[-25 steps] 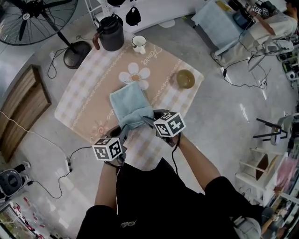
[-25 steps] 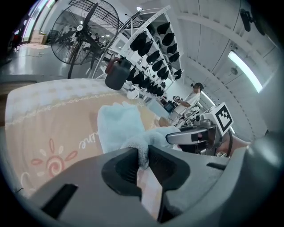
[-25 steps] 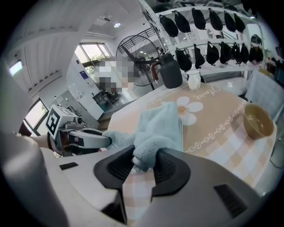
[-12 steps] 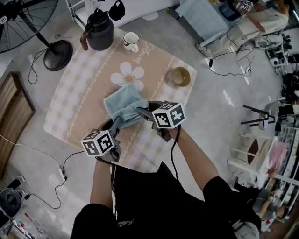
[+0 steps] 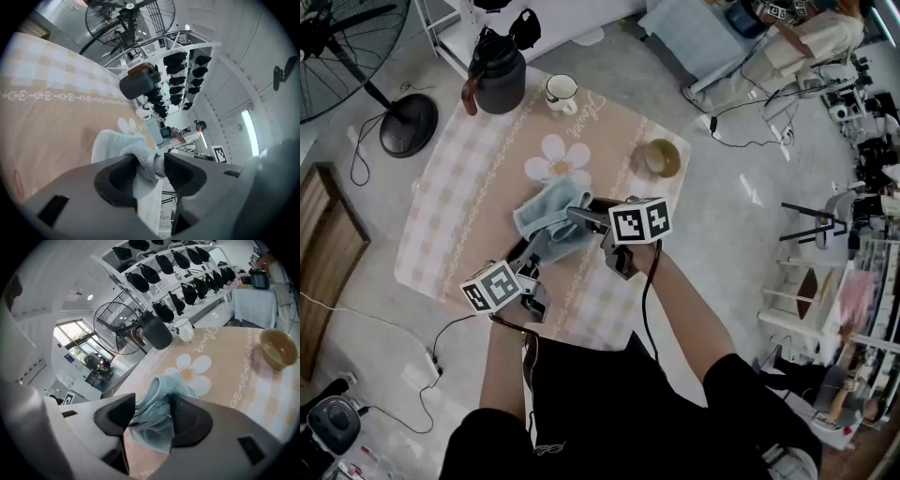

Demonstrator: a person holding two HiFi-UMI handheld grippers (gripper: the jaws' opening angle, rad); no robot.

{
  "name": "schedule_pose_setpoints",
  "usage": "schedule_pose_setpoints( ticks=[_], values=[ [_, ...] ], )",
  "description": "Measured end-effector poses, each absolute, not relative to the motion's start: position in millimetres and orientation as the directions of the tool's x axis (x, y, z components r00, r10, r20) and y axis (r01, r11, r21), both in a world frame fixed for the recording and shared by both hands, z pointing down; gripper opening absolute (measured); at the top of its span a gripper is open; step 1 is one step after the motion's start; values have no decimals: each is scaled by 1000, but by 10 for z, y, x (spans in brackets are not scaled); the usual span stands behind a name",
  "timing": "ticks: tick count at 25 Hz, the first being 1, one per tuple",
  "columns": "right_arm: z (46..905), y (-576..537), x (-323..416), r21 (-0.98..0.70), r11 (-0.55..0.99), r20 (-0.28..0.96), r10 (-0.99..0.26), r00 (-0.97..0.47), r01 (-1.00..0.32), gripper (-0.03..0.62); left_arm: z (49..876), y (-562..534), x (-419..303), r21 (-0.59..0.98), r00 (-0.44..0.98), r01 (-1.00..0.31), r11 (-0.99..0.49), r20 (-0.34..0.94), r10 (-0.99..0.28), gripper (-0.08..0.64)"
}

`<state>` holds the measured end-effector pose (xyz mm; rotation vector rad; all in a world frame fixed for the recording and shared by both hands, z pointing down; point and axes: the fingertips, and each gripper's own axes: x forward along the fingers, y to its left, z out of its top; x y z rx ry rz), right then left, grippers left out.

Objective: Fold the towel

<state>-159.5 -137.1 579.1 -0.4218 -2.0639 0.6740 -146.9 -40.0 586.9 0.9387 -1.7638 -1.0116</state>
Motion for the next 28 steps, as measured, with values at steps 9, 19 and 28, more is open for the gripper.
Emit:
schedule_pose_setpoints(
  ticks=[9, 19, 28],
  values=[
    [5693, -1380, -1845, -708, 700, 565, 484, -669, -91, 255, 5762, -219, -1560, 963, -392, -82, 258, 207, -896, 230],
    [5482, -1506, -1512, -430, 898, 638, 377, -671, 96, 253, 5583, -278, -1608, 897, -345, -310, 317, 204, -916, 230],
    [5514, -1426, -973, -237, 935, 681, 354, -641, 264, 253, 5644, -253, -1124, 651, -338, -527, 547, 430, -837, 230]
  ],
)
